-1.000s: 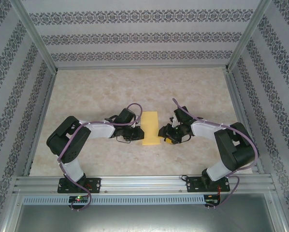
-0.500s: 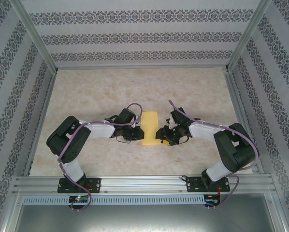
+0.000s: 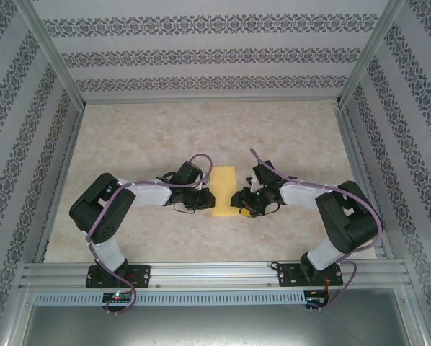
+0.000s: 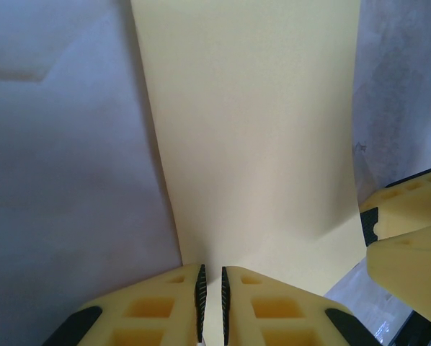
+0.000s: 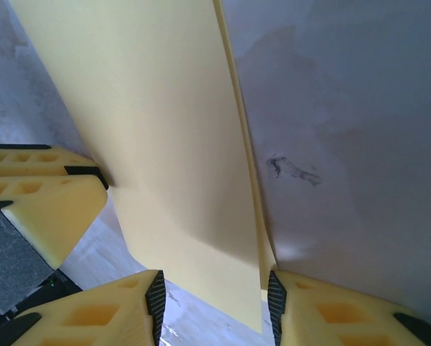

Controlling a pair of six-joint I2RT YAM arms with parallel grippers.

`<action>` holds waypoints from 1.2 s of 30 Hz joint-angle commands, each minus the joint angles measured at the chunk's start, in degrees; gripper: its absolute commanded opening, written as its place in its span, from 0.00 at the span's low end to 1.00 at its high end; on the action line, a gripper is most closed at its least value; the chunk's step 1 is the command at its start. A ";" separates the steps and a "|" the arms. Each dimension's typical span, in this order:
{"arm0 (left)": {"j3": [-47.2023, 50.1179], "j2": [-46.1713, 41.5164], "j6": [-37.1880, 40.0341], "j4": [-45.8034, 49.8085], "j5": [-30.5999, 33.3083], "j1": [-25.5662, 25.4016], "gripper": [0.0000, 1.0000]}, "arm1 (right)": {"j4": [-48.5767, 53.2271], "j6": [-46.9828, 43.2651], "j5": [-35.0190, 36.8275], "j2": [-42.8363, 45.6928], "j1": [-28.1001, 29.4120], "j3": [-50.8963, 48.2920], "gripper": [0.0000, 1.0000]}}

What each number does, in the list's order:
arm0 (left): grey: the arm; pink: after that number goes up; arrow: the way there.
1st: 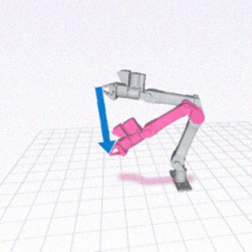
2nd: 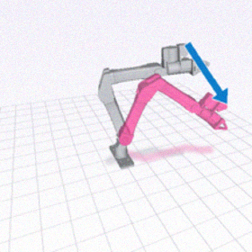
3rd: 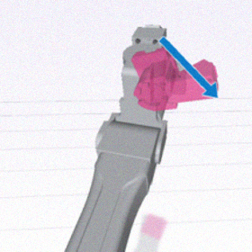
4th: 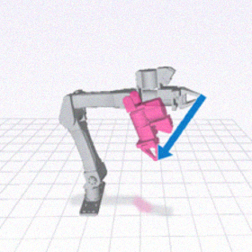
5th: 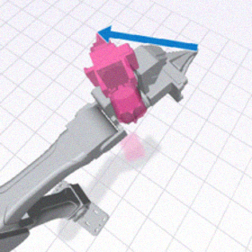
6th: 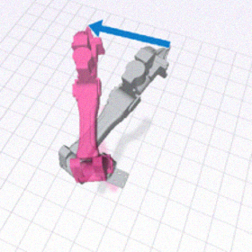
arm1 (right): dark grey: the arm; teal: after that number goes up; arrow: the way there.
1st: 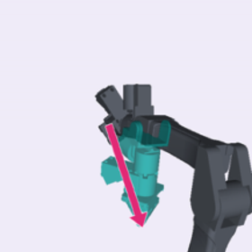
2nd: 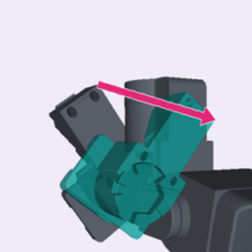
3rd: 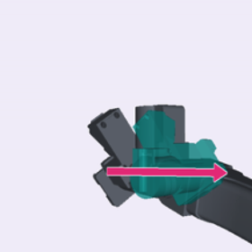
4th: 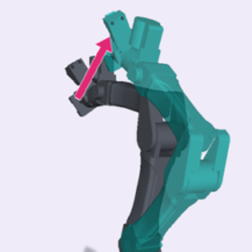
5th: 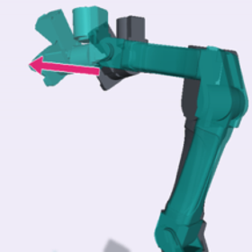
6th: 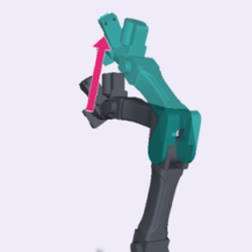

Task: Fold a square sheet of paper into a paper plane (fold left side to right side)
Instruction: Fold the triangle a second time at the center of the table.

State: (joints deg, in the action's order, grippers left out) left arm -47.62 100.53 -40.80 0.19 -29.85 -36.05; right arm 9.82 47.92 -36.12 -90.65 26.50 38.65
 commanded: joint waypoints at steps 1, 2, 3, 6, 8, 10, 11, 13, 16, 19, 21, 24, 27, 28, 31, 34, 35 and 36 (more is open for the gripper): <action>0.79 -0.60 1.00 1.48 1.32 -0.77 0.19 | -5.13 1.41 -0.84 -1.89 0.49 0.89 0.43; 0.79 -0.60 0.98 1.42 1.31 -0.77 0.19 | -5.70 1.67 -1.09 -2.14 0.40 0.87 0.42; 0.77 -0.60 0.98 1.48 1.32 -0.77 0.19 | -6.25 1.91 -1.28 -2.31 0.36 0.97 0.42; 0.77 -0.90 1.14 1.50 1.41 -0.77 0.19 | -6.77 2.28 -1.49 -2.45 0.15 1.05 0.41; 0.68 -1.19 1.34 1.71 1.57 -0.77 0.20 | -6.42 2.07 -1.35 -2.06 -0.13 1.24 0.41; 0.36 -1.30 1.64 2.11 1.75 -0.77 0.20 | -5.19 1.37 -0.98 -1.35 -0.43 1.63 0.41; 0.17 -1.30 1.69 2.40 1.74 -0.77 0.20 | -4.14 0.73 -0.82 -1.03 -0.48 1.93 0.41; -0.02 -1.30 1.72 2.53 1.68 -0.77 0.20 | -2.62 -0.17 -0.84 -0.51 -0.73 2.54 0.41; -0.26 -1.30 1.91 2.51 1.69 -0.77 0.20 | -3.26 -0.03 -1.65 -0.48 -0.83 2.61 0.41; -0.14 -1.35 1.85 2.36 1.55 -0.77 0.20 | -4.18 0.48 -2.05 -1.09 -0.75 2.59 0.41; 0.01 -1.60 1.69 1.90 1.41 -0.77 0.21 | -3.95 0.50 -1.61 -1.31 -0.83 2.70 0.42; 0.16 -2.80 1.73 1.15 1.50 -0.77 0.26 | -3.93 0.68 -2.19 -2.22 -1.09 2.76 0.43; 0.40 -5.15 1.96 -0.08 1.97 -0.73 0.30 | -4.15 1.05 -2.46 -2.51 -1.10 2.39 0.43; 0.56 -6.25 2.18 -0.39 2.34 -0.75 0.32 | -4.22 1.14 -2.51 -2.47 -1.10 2.24 0.44; 1.54 -9.62 2.88 -1.38 3.74 -0.70 0.40 | -6.61 2.34 -2.55 -2.12 -1.27 1.35 0.44; 3.83 -13.59 4.19 -2.53 5.51 -0.77 0.44 | -8.45 3.41 -2.66 -1.96 -1.37 1.58 0.43; 4.80 -15.34 4.94 -2.79 6.28 -0.77 0.45 | -8.51 3.42 -2.56 -1.98 -1.40 2.00 0.44; 5.60 -17.47 6.14 -2.23 7.97 -1.17 0.47 | -8.51 3.41 -2.47 -1.99 -1.51 2.44 0.44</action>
State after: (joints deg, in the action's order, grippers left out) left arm -44.21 86.83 -37.93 -0.95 -25.67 -36.07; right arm 3.29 50.30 -37.65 -92.58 25.61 40.38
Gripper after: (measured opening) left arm 0.461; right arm 0.435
